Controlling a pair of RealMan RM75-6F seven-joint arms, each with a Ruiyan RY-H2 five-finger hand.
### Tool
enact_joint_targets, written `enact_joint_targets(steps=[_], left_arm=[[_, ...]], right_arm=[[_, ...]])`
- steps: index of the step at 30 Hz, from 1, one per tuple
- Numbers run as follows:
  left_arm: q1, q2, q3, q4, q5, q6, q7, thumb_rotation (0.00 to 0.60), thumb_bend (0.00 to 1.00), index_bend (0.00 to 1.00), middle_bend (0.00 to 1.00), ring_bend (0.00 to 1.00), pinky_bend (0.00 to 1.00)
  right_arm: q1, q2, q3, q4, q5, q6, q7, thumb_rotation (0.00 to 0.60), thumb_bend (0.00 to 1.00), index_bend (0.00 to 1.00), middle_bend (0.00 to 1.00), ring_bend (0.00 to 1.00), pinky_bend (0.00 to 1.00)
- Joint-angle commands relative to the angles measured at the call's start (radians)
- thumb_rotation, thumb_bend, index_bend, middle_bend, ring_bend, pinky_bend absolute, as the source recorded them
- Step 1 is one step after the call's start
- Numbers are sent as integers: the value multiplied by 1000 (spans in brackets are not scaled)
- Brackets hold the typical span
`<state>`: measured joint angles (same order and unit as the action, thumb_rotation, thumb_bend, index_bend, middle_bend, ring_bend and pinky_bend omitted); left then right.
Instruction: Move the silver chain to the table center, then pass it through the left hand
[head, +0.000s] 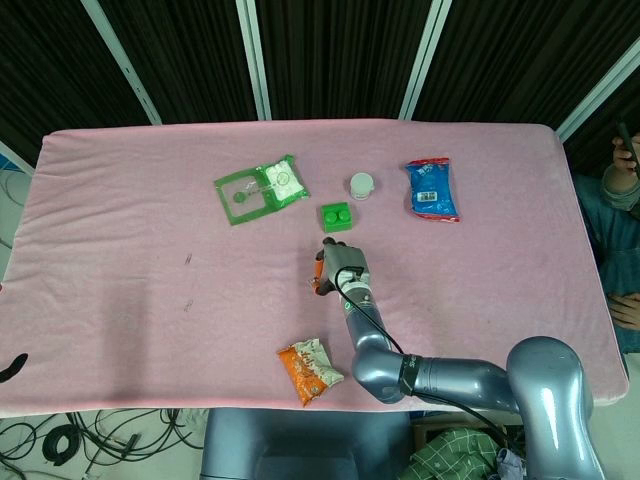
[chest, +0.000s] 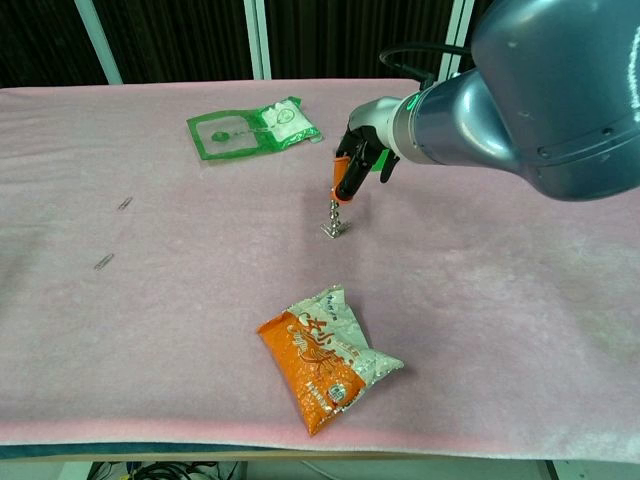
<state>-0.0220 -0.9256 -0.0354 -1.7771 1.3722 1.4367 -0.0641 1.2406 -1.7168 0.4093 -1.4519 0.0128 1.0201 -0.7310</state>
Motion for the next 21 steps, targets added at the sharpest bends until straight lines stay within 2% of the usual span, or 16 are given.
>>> enact_joint_targets(steps=[1,6,14,16,21], left_arm=[[0,0,0,1,0,-1,-1,600,218,81,85,0,0],[0,0,0,1,0,-1,-2,600,218,81,85,0,0],[0,2,0,1,1,-3,-7,600,219,81,85,0,0],[0,2,1,2,3,-3,-9,600,218,81,85,0,0],[1,4,0,3,4,0,-16,600,218,81,85,0,0]], right_arm=[[9,-12,5,13,12,-7,-9,600,351,658,93,137,207],[18,-30,13,33,10,-15,-12,600,350,629,93,136,207],[33,-65,30,63,-5,-30,-5,600,305,244,92,137,207],[38,-74,35,74,-6,-35,-4,600,286,179,92,137,207],[52,-99,46,111,0,-51,-6,600,264,115,92,136,207]])
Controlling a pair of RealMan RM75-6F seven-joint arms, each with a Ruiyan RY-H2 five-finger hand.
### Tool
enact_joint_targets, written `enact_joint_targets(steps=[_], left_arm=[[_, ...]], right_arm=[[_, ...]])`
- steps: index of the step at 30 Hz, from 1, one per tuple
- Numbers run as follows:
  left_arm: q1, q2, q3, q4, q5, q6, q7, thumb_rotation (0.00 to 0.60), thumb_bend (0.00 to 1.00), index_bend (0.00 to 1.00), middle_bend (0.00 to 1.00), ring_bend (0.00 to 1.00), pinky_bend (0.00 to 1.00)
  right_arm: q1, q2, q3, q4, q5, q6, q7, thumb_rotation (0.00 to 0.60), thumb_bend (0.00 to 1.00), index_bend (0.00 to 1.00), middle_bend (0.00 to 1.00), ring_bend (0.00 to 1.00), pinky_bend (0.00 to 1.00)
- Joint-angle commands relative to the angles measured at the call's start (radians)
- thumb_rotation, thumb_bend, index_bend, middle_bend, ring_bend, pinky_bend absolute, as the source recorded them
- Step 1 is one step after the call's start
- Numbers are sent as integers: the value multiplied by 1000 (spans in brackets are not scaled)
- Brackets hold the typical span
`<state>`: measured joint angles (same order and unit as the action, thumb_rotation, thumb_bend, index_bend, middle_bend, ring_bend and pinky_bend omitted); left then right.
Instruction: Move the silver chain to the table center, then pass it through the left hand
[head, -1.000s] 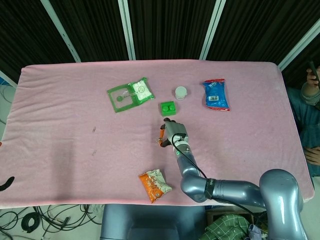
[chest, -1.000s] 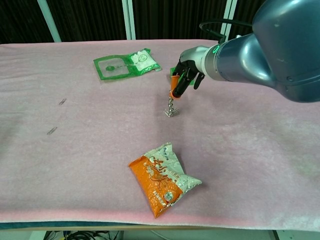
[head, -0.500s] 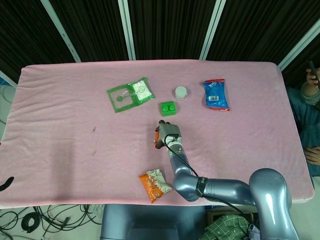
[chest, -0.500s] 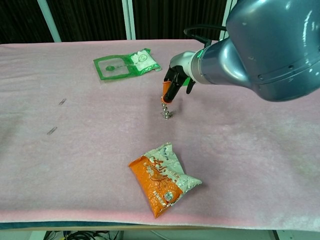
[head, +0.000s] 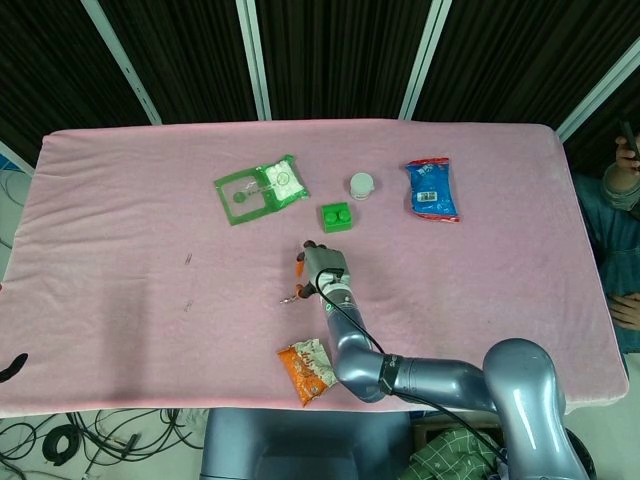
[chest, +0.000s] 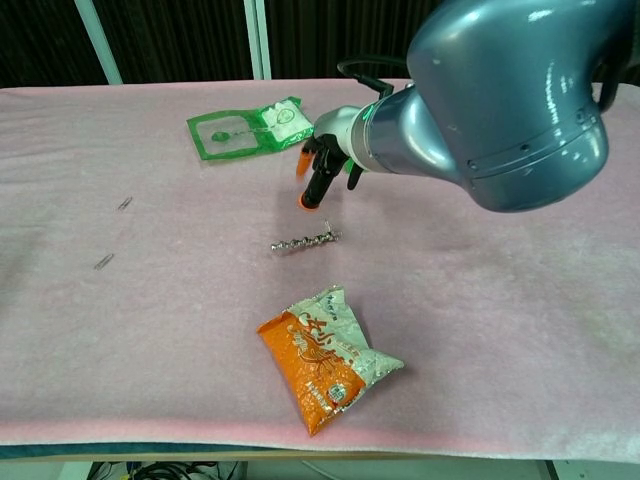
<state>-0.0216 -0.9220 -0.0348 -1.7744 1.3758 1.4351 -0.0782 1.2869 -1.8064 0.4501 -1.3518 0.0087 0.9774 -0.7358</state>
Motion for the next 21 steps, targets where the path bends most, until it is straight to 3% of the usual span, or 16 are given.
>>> enact_joint_targets(steps=[1,12,21], left_arm=[[1,1,-1,1,0,3,-4,600,218,81,85,0,0],[1,0,2,4,6,2,-2,600,218,81,85,0,0],[0,-15,1,1,14,13,29,600,218,81,85,0,0]], right_arm=[[6,-13,7,15,7,-12,0,600,260,104,92,136,207],[-35,47,-5,-34,-77,60,14,600,193,71,82,122,206],[-205,269,-64,-204,-279,126,114,600,158,70,60,86,206]])
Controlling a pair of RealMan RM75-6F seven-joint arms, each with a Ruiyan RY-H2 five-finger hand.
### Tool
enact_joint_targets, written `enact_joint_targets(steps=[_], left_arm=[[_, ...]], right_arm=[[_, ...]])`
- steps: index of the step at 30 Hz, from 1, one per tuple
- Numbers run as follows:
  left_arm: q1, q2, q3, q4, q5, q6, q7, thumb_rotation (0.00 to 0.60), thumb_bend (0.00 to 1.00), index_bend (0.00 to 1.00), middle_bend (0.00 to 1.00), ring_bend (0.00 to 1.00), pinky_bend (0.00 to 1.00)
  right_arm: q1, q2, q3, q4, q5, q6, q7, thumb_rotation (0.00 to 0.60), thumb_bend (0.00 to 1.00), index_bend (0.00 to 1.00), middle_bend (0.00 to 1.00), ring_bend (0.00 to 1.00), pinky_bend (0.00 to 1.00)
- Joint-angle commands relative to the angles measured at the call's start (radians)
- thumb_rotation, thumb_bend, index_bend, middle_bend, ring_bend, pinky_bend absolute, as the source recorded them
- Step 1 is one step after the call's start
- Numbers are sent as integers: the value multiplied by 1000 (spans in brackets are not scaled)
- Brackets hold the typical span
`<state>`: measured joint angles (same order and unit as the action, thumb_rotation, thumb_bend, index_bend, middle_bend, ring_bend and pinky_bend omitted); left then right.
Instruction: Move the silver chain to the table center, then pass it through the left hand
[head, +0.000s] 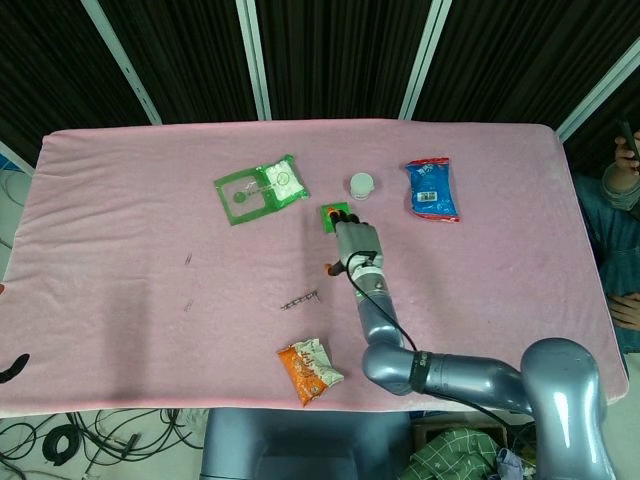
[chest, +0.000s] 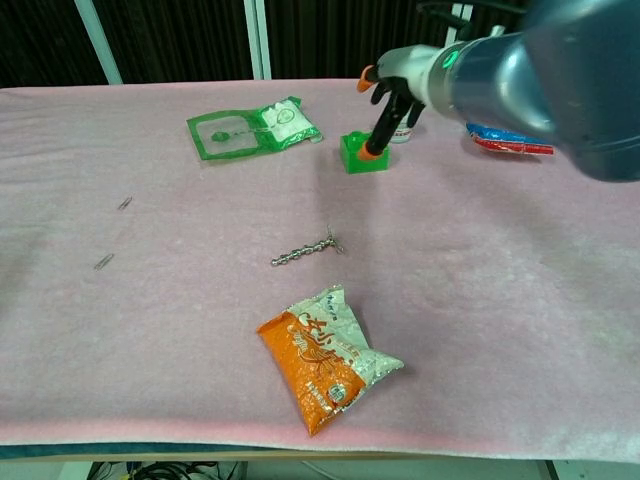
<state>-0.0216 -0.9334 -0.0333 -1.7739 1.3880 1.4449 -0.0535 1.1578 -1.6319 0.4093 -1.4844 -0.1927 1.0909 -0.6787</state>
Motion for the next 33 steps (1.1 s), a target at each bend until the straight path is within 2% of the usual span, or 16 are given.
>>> enact_joint_targets(steps=[1,7,10,15,18,27,33], left_arm=[[-1,-7,-1,1,3,5,10,600,218,81,85,0,0],[-6,-28,-5,13,14,13,34,600,219,82,85,0,0],[-14,-36,1,12,16,-3,51,600,218,81,86,0,0],[-33,-35,18,2,47,-43,51,600,218,82,86,0,0],[-43,-42,21,7,52,-58,57,600,218,81,86,0,0],[-69,-65,12,17,23,-101,79,600,218,85,86,0,0],[-82,-65,20,17,34,-124,70,600,219,100,86,0,0]], right_arm=[[-108,139,-30,-97,-113,8,83,600,158,69,60,87,206],[-268,348,-53,-185,-288,-43,245,600,158,67,60,90,206],[-359,447,-51,-180,-391,-85,383,600,157,66,60,91,206],[-476,562,-36,-145,-479,-150,584,600,158,62,60,91,206],[-551,627,-36,-158,-573,-166,703,600,158,61,61,92,206],[-746,744,-109,-208,-865,-50,888,600,158,61,68,97,206],[-840,757,-180,-211,-991,39,930,600,158,61,68,97,206]])
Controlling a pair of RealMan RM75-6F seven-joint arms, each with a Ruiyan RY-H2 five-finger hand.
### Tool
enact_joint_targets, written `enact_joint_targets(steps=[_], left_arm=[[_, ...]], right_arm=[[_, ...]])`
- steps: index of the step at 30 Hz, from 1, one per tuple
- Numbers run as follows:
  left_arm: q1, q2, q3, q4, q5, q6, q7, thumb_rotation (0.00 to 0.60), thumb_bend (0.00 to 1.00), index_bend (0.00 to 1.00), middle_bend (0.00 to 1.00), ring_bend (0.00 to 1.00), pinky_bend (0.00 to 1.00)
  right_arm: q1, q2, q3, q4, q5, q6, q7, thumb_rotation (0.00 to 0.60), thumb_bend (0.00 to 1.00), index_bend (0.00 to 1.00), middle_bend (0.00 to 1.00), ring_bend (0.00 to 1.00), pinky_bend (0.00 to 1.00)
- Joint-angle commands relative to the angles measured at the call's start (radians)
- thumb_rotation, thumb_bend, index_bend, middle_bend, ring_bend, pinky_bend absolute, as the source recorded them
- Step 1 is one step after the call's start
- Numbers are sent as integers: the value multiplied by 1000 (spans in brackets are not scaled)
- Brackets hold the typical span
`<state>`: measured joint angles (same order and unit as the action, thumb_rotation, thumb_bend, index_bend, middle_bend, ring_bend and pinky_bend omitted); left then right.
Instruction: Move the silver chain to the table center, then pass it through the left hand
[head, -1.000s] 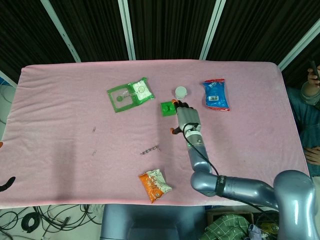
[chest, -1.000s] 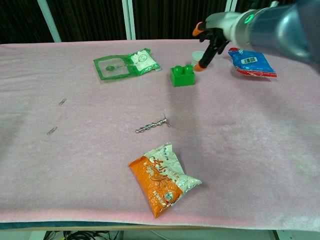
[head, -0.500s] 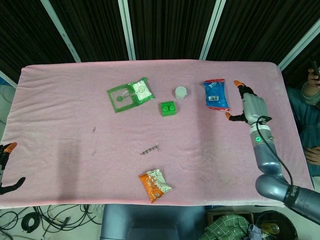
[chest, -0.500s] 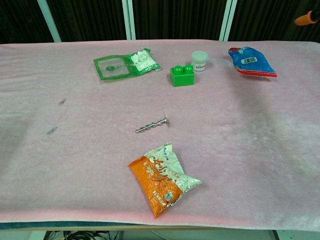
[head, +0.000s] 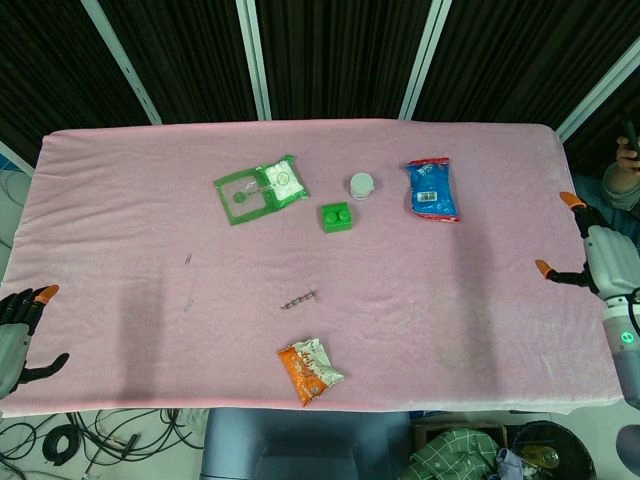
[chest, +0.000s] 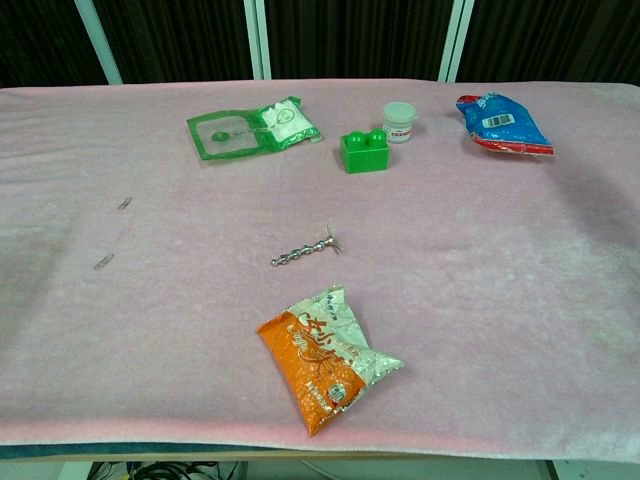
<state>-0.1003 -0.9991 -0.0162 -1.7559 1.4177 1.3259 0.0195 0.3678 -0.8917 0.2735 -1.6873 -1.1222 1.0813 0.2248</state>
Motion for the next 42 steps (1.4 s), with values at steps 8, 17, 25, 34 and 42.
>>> enact_joint_targets(steps=[8,17,25,34,42], left_arm=[[-19,13,5,-17,19,-19,-4,600,220,121,86,0,0],[-48,17,-15,-53,-19,-49,27,600,220,120,84,0,0],[-77,39,-33,-127,-26,-58,89,600,240,133,83,0,0],[-108,5,-35,-192,-63,-90,190,600,253,196,80,0,0],[-269,-105,-120,-217,-262,-241,385,600,271,230,83,0,0]], right_arm=[[-130,16,-107,-37,-163,176,-53,600,158,61,72,97,206],[-229,-11,-198,-126,-296,327,-218,600,153,58,72,97,206],[-305,-167,-259,-89,-381,440,-334,600,151,52,72,97,206],[-333,-266,-275,-23,-431,488,-390,600,151,52,69,90,206],[-341,-259,-273,-20,-437,495,-382,600,151,51,69,90,206]])
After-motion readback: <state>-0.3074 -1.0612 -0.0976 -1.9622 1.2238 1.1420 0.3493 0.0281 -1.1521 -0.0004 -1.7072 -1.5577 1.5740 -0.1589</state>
